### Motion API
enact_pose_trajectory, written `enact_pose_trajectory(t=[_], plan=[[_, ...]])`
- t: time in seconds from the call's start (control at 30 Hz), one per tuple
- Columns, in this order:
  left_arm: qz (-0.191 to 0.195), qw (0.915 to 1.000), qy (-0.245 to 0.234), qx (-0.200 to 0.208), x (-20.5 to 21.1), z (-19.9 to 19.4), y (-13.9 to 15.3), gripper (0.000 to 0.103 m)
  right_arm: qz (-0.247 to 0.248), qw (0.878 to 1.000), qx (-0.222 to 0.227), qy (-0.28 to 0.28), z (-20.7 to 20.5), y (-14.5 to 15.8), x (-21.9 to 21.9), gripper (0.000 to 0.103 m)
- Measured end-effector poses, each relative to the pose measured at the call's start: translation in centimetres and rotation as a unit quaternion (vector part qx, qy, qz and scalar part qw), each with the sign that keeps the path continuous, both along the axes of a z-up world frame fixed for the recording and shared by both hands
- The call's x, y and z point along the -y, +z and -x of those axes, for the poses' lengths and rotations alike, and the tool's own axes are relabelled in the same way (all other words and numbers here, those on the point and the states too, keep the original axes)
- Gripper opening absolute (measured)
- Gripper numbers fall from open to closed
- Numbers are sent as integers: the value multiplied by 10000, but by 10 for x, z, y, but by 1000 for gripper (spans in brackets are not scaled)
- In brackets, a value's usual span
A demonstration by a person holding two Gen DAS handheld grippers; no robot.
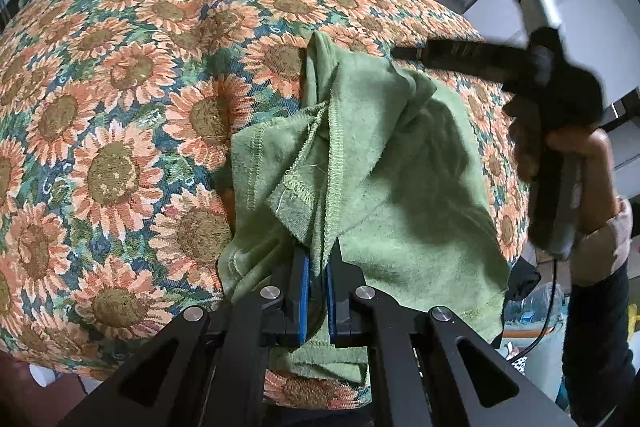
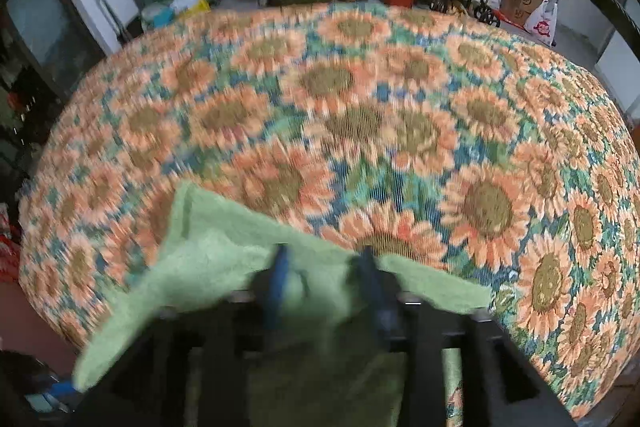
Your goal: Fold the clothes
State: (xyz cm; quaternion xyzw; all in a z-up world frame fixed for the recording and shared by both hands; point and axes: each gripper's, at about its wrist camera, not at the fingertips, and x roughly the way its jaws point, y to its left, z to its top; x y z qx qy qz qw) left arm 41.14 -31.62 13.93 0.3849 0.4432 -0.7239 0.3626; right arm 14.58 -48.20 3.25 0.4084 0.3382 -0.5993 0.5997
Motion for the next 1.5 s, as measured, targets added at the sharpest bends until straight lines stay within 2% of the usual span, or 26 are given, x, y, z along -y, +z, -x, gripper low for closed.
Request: enact_pose_trajectory(t=[0.1, 0.13, 0.23, 0.3, 0.33, 0.37, 0.4, 0.53, 0.67, 0.77, 0.8, 0.83, 0.87, 0.9, 0.93, 1.0, 1.1, 1.2, 1.33, 1.4, 1.43, 1.5], plan=[[-83, 9999, -43, 54, 1, 4, -8, 6, 169, 9994, 78, 292, -12, 14, 4, 51], [-112, 9999, -47, 78, 3, 6, -12, 6, 99, 9990, 97, 436, -18, 13, 8, 55], [-162, 9998, -53, 30, 4, 7, -17, 6, -258, 9967, 106, 759, -31, -2, 22, 56], [-191, 9998, -14, -59, 6, 3, -18, 6, -491, 9952, -20, 847, -34, -17, 27, 47], [-198, 9998, 10, -98, 7, 0, -18, 6, -458, 9948, -11, 914, -35, -18, 26, 33], [-189, 9997, 60, -141, 8, -3, -16, 6, -375, 9943, 28, 1000, -36, -16, 23, 14], [-180, 9996, 110, -183, 9, -6, -15, 6, -288, 9941, 18, 1047, -37, -12, 20, 10], [-57, 9988, 304, -390, 13, -18, -4, 6, 224, 9938, -39, 1088, -37, 17, 16, 9], [-23, 9984, 413, -382, 14, -26, -2, 6, 468, 9915, 53, 1213, -52, 35, 27, 9], [-270, 9970, 702, -201, 25, -28, -19, 7, 427, 9918, -34, 1203, -59, 25, 22, 14], [-396, 9957, 826, -162, 28, -31, -26, 11, 426, 9925, -52, 1141, -59, 21, 24, 15], [-488, 9941, 955, -175, 30, -35, -29, 16, 425, 9932, -70, 1079, -59, 16, 26, 28], [-561, 9924, 1080, -175, 31, -40, -30, 34, 426, 9943, -53, 974, -57, 15, 25, 43], [-572, 9911, 1192, -140, 31, -47, -27, 48, 428, 9955, -16, 844, -54, 16, 23, 47], [-548, 9899, 1299, -121, 31, -54, -22, 50, 431, 9965, 21, 714, -50, 17, 21, 48], [-270, 9885, 1479, -183, 33, -66, -7, 50, 617, 9967, 152, 504, -28, 29, 6, 48], [245, 9868, 1593, -174, 44, -66, 19, 50, 695, 9975, -84, -78, 12, 38, -20, 38], [582, 9916, 1151, -34, 55, -18, 34, 50, 326, 9983, -237, -417, 36, 30, -42, 37], [562, 9982, 37, 224, 67, 69, 18, 48, 71, 9999, 132, -67, 28, 11, -51, 36], [424, 9966, 41, 703, 74, 86, 1, 15, -122, 9999, 88, -63, 26, -1, -46, 33], [354, 9955, 43, 873, 77, 92, -7, 13, -238, 9997, 54, -83, 26, -8, -43, 33], [211, 9967, 43, 782, 79, 91, -18, 12, -494, 9982, -96, -340, 35, -22, -41, 32]])
